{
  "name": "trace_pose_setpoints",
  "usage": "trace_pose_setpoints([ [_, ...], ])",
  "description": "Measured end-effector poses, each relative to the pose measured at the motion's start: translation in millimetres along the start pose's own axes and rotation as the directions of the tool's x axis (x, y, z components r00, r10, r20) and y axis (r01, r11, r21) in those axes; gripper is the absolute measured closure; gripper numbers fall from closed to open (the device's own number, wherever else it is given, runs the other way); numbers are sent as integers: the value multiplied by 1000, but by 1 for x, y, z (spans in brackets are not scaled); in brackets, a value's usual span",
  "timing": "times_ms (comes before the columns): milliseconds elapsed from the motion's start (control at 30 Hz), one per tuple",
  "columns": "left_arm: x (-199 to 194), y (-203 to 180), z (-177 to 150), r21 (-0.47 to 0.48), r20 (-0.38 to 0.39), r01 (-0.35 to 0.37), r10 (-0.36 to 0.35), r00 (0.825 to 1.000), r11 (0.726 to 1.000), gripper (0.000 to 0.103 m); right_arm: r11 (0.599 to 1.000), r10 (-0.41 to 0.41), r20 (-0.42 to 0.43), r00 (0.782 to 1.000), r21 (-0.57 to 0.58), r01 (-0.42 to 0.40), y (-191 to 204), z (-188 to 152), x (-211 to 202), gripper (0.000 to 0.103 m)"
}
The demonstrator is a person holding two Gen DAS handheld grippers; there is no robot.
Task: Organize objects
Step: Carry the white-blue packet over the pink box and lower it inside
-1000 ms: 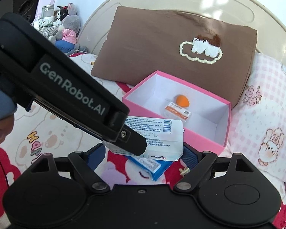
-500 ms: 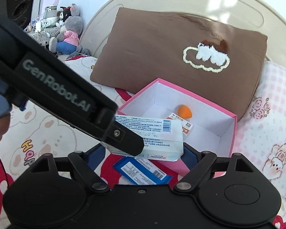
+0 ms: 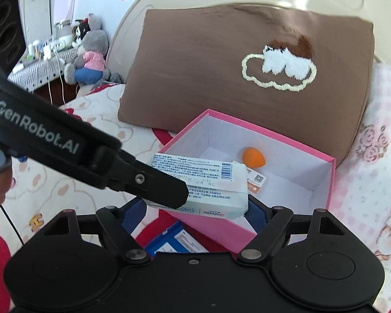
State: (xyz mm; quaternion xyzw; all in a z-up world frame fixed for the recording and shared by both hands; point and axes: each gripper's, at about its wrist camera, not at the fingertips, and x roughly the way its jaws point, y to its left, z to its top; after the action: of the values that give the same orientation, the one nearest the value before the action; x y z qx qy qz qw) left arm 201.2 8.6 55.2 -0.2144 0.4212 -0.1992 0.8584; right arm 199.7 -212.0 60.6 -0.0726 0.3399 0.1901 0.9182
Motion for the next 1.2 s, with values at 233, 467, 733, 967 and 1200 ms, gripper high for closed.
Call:
trace_pose_setpoints([
  [233,35,3,19,-12,-25,-60,60,998,998,65,1000,4,-58,998,19,-3,-19,13,31,20],
  [467,69,18,40,-79,-45,-99,96,994,992,65,996,41,-114,993,82,-32,-42,23,66,19],
  [733,106,36,52,-84,-98,-154,146,984,984,65,987,96,-128,987,143,-77,-59,12,100,18],
  [967,138,51,51,-93,-142,-172,158,977,981,65,974,110,-180,978,216,-70,-74,4,124,18],
  [1200,148,54,46,-43,-126,-168,162,979,985,64,962,118,-209,971,265,-60,-83,4,143,18],
])
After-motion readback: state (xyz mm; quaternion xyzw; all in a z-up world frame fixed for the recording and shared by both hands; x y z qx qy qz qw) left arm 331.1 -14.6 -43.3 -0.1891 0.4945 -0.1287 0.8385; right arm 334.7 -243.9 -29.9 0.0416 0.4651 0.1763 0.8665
